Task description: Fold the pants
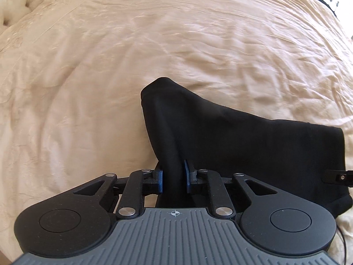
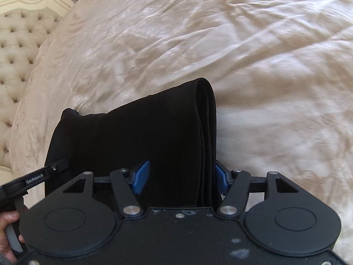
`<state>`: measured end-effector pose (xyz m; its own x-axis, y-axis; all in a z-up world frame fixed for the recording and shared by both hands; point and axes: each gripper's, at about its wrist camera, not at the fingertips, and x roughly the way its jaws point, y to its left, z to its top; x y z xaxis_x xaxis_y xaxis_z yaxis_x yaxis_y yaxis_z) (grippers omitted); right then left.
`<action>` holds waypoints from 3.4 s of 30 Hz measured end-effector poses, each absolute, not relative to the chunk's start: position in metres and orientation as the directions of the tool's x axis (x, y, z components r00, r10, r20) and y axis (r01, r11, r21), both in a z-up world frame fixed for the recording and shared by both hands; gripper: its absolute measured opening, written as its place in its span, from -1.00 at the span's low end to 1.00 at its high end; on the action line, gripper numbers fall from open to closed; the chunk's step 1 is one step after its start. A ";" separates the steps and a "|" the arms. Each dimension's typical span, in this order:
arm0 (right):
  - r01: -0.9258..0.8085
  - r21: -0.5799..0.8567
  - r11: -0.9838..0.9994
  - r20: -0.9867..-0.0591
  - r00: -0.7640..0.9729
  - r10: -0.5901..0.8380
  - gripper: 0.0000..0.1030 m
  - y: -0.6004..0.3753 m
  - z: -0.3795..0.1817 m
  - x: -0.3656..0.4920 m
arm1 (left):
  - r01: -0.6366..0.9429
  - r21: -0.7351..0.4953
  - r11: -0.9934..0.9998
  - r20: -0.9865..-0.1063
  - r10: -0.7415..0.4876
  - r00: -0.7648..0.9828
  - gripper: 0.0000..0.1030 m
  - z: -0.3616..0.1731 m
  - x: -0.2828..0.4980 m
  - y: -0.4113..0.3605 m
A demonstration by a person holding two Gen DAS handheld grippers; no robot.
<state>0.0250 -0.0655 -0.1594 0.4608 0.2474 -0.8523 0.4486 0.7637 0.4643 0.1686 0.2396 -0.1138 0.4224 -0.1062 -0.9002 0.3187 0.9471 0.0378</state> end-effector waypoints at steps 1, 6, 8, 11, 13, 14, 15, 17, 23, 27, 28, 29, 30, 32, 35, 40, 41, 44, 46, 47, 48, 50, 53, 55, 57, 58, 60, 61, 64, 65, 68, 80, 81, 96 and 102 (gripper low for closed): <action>0.420 0.458 0.783 -0.853 0.455 0.255 0.25 -0.047 -0.158 0.044 | 0.298 0.044 0.953 -0.899 -0.092 0.428 -0.66 -0.114 0.175 0.254; 0.282 0.404 0.870 -0.868 0.418 0.267 0.25 0.031 -0.155 0.119 | 0.195 0.046 0.980 -0.904 -0.042 0.425 -0.66 -0.119 0.202 0.328; 0.225 0.374 0.900 -0.877 0.402 0.264 0.26 0.060 -0.156 0.148 | 0.165 0.043 0.985 -0.906 -0.031 0.422 -0.66 -0.123 0.210 0.350; 0.171 0.322 0.931 -0.894 0.380 0.239 0.29 0.093 -0.159 0.178 | 0.131 0.007 0.991 -0.915 -0.047 0.401 -0.61 -0.131 0.216 0.376; 0.164 0.264 0.951 -0.911 0.367 0.189 0.32 0.108 -0.160 0.188 | 0.114 -0.044 0.992 -0.917 -0.086 0.389 -0.43 -0.135 0.218 0.389; 0.175 0.241 0.954 -0.917 0.364 0.165 0.33 0.111 -0.161 0.191 | 0.104 -0.060 0.993 -0.916 -0.096 0.390 -0.39 -0.135 0.217 0.394; 0.192 0.240 0.952 -0.916 0.369 0.156 0.33 0.112 -0.161 0.192 | 0.094 -0.070 0.993 -0.915 -0.101 0.391 -0.30 -0.135 0.216 0.397; 0.218 0.255 0.942 -0.908 0.390 0.155 0.25 0.103 -0.165 0.192 | 0.074 -0.091 0.993 -0.913 -0.113 0.391 -0.23 -0.134 0.213 0.406; 0.266 0.226 0.937 -0.913 0.393 0.108 0.24 0.078 -0.158 0.172 | 0.047 -0.114 0.992 -0.902 -0.123 0.413 -0.19 -0.129 0.203 0.421; 0.304 0.173 0.937 -0.917 0.397 0.040 0.24 0.065 -0.141 0.158 | 0.042 -0.045 0.998 -0.891 -0.059 0.450 -0.18 -0.116 0.193 0.425; 0.303 0.108 0.947 -0.924 0.382 -0.017 0.26 0.068 -0.135 0.156 | 0.041 -0.023 0.999 -0.884 -0.040 0.466 -0.18 -0.111 0.190 0.424; 0.293 0.044 0.955 -0.926 0.372 -0.072 0.27 0.075 -0.130 0.154 | 0.036 0.004 0.999 -0.876 -0.014 0.482 -0.19 -0.105 0.186 0.423; 0.281 -0.003 0.960 -0.921 0.373 -0.112 0.27 0.079 -0.123 0.153 | 0.027 0.035 0.999 -0.869 0.017 0.495 -0.20 -0.098 0.181 0.422; 0.253 -0.028 0.967 -0.900 0.414 -0.134 0.27 0.086 -0.106 0.142 | 0.012 0.068 0.998 -0.857 0.053 0.512 -0.19 -0.086 0.174 0.418; 0.246 0.037 0.968 -0.883 0.461 -0.084 0.27 0.094 -0.080 0.130 | -0.006 0.072 0.997 -0.846 0.064 0.530 -0.06 -0.067 0.159 0.409; 0.238 0.074 0.969 -0.881 0.471 -0.049 0.27 0.117 -0.058 0.114 | -0.010 0.082 0.997 -0.837 0.074 0.541 0.02 -0.037 0.131 0.384; 0.238 0.071 0.969 -0.882 0.468 -0.050 0.27 0.120 -0.053 0.108 | -0.006 0.083 0.997 -0.834 0.072 0.548 0.02 -0.033 0.125 0.379; 0.224 0.053 0.973 -0.890 0.452 -0.055 0.27 0.132 -0.043 0.091 | -0.012 0.081 0.997 -0.826 0.074 0.559 0.02 -0.023 0.110 0.369; 0.209 0.025 0.977 -0.898 0.433 -0.070 0.27 0.137 -0.038 0.082 | -0.020 0.079 0.997 -0.826 0.077 0.558 0.12 -0.019 0.101 0.364; 0.207 0.004 0.978 -0.905 0.417 -0.085 0.27 0.139 -0.037 0.079 | -0.019 0.083 0.996 -0.828 0.080 0.555 0.18 -0.017 0.097 0.361; 0.205 -0.017 0.979 -0.909 0.404 -0.100 0.27 0.142 -0.034 0.075 | -0.018 0.088 0.996 -0.828 0.083 0.555 0.22 -0.015 0.093 0.358; 0.195 -0.048 0.980 -0.906 0.405 -0.125 0.27 0.147 -0.026 0.063 | -0.012 0.095 0.995 -0.823 0.085 0.562 0.22 -0.011 0.083 0.353; 0.199 -0.002 0.980 -0.895 0.437 -0.090 0.27 0.146 -0.014 0.045 | -0.003 0.112 0.994 -0.817 0.093 0.569 0.22 -0.003 0.070 0.346; 0.206 0.043 0.978 -0.892 0.449 -0.056 0.27 0.146 -0.005 0.033 | 0.004 0.111 0.994 -0.825 0.090 0.559 0.22 0.002 0.064 0.342; 0.205 0.063 0.977 -0.884 0.465 -0.041 0.27 0.147 0.002 0.025 | 0.005 0.100 0.995 -0.830 0.081 0.552 0.22 0.007 0.058 0.341; 0.203 0.066 0.977 -0.882 0.469 -0.038 0.27 0.148 0.004 0.022 | 0.004 0.097 0.995 -0.833 0.079 0.548 0.22 0.009 0.056 0.340; 0.207 0.076 0.975 -0.875 0.483 -0.034 0.27 0.148 0.009 0.014 | 0.011 0.097 0.995 -0.839 0.076 0.538 0.22 0.014 0.051 0.337; 0.209 0.083 0.974 -0.872 0.488 -0.030 0.27 0.148 0.011 0.010 | 0.016 0.103 0.995 -0.843 0.079 0.533 0.22 0.016 0.047 0.334; 0.216 0.116 0.970 -0.865 0.501 -0.008 0.27 0.145 0.018 -0.002 | 0.037 0.108 0.994 -0.847 0.072 0.526 0.22 0.021 0.037 0.328; 0.218 0.123 0.968 -0.863 0.505 -0.004 0.27 0.144 0.019 -0.005 | 0.042 0.110 0.993 -0.848 0.071 0.525 0.22 0.023 0.034 0.326; 0.224 0.141 0.964 -0.858 0.513 0.006 0.27 0.141 0.021 -0.013 | 0.062 0.116 0.991 -0.846 0.066 0.529 0.22 0.027 0.024 0.320; 0.214 0.199 0.956 -0.839 0.541 0.053 0.27 0.140 0.029 -0.032 | 0.077 0.096 0.992 -0.849 0.041 0.526 0.22 0.035 0.004 0.311; 0.213 0.201 0.956 -0.838 0.543 0.055 0.27 0.141 0.029 -0.033 | 0.074 0.095 0.993 -0.849 0.042 0.527 0.22 0.036 0.003 0.311; 0.198 0.194 0.961 -0.827 0.561 0.051 0.27 0.141 0.033 -0.045 | 0.079 0.103 0.992 -0.851 0.046 0.523 0.22 0.033 -0.007 0.306; 0.188 0.194 0.963 -0.826 0.561 0.057 0.27 0.145 0.033 -0.040 | 0.073 0.097 0.993 -0.857 0.046 0.513 0.22 0.032 -0.002 0.310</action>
